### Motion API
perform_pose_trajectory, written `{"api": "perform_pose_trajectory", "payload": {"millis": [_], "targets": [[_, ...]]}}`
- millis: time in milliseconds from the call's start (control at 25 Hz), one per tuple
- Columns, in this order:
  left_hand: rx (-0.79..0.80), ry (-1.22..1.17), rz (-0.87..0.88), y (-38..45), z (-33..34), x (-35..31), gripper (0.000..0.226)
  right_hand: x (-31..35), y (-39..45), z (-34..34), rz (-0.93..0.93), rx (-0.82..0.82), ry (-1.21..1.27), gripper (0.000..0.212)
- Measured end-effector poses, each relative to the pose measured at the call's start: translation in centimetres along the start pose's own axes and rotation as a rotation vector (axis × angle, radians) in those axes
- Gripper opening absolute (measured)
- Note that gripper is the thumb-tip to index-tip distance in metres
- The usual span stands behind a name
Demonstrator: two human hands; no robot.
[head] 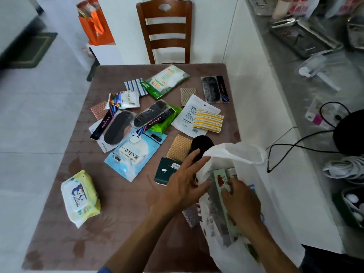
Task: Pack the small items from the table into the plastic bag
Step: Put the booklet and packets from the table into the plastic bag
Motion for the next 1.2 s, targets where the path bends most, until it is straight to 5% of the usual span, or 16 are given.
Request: {"api": "perform_pose_trajectory", "payload": {"millis": [160,360,520,600,720,840,1000,1200], "targets": [[-0.308,-0.087,-0.191,-4.2,-4.8,8.0,0.047,9.7,-3.6,-7.2,-0.285,-0.135,0.296,0.012],[-0.715,-0.081,-0.786,-12.1,-12.0,23.4,0.045,21.7,-7.5,-0.4,-0.509,0.154,0.265,0.015],[-0.591,0.198,-1.218,-18.9,-15.8,33.8,0.094,23.4,-9.1,6.6,-0.499,0.305,0.151,0.016],[-0.605,0.070,-1.288,-20.3,-15.8,36.8,0.118,22.9,-9.5,8.7,-0.451,0.366,0.135,0.017],[-0.610,0.018,-1.335,-20.0,-15.6,38.4,0.121,21.5,-9.3,9.8,-0.368,0.400,0.145,0.016],[-0.709,-0.237,-1.255,-20.3,-15.1,40.8,0.124,20.3,-9.2,9.8,-0.275,0.460,0.227,0.011],[-0.818,-0.607,-0.811,-16.7,-15.7,33.9,0.103,19.3,-8.5,7.5,-0.160,0.445,0.360,0.023],[-0.329,-0.413,-0.070,-7.3,-14.0,7.3,0.108,20.0,-9.0,0.3,-0.105,0.398,0.982,0.070]]}}
Point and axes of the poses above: each hand's wrist, its own y-axis towards the middle knuckle, its own z-axis out of the palm, x = y × z, the point moved 10 cm from there along y, towards the middle knuckle, and after that the axes turned 2 degrees about -x, right-handed, at the moved point
